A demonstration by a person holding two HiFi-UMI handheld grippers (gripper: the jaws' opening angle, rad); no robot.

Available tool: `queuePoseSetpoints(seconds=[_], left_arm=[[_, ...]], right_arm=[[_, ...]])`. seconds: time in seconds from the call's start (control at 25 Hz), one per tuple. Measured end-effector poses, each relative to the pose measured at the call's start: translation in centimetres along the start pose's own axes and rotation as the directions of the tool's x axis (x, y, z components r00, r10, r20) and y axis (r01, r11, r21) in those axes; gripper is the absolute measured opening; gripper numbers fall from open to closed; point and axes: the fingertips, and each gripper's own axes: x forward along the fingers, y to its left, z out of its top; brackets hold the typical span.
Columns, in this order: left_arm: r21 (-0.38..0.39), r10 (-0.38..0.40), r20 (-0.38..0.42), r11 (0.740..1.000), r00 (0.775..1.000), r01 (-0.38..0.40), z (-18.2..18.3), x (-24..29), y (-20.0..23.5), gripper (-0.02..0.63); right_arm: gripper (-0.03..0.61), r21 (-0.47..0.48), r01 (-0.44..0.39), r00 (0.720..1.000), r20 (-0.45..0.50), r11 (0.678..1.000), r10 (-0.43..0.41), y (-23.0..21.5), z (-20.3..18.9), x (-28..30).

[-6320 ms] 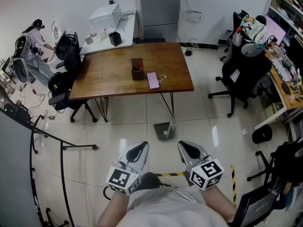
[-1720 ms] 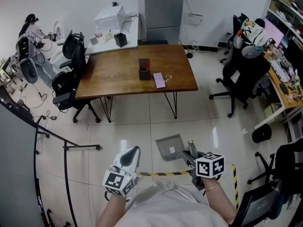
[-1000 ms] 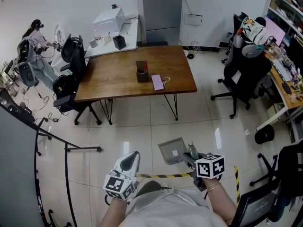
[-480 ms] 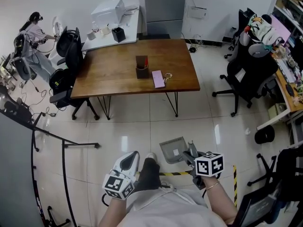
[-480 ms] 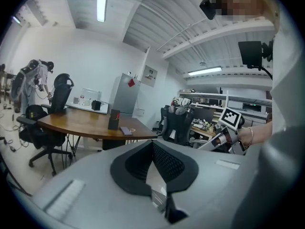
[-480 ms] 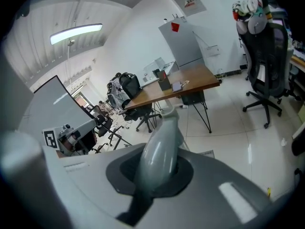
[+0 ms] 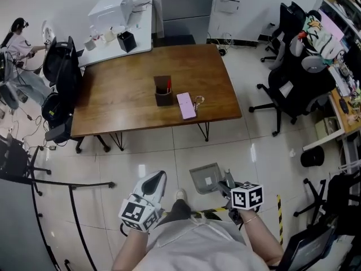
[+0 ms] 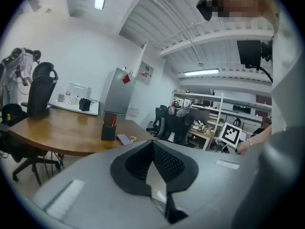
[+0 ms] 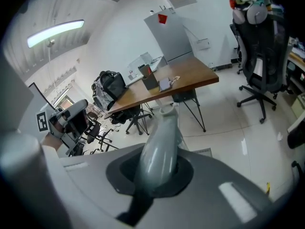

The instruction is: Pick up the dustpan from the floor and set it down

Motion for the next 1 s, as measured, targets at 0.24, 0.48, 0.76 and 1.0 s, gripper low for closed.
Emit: queuePoseSetpoints(seconds=[0.24, 0.48, 0.76, 1.0], left_arm=[[0.007, 0.012, 0.030, 1.000, 0.999, -0.012, 2.1, 1.9, 3.3, 0.015], [0.007, 0.063, 0.010, 0.998, 0.998, -0.064, 1.6, 2.8, 5.4, 0.015], [0.018, 0.111, 0.025, 0.994, 0.994, -0.111, -2.0, 4.9, 7.9, 0.015], [0.018, 0.096, 0.009, 0.995, 0.995, -0.097, -6.6, 7.3, 9.3, 0.015]], right_arm=[[0.002, 0.031, 0.032, 0.999, 0.016, 0.999, -0.032, -1.6, 3.1, 4.7], [0.002, 0.036, 0.027, 0.999, 0.044, 0.999, -0.029, -3.6, 6.3, 8.5], [0.002, 0.034, 0.002, 0.995, 0.097, 0.999, -0.006, -7.5, 7.8, 14.5], [0.002, 0.067, 0.042, 0.995, 0.093, 0.997, -0.048, -10.6, 5.7, 19.3]])
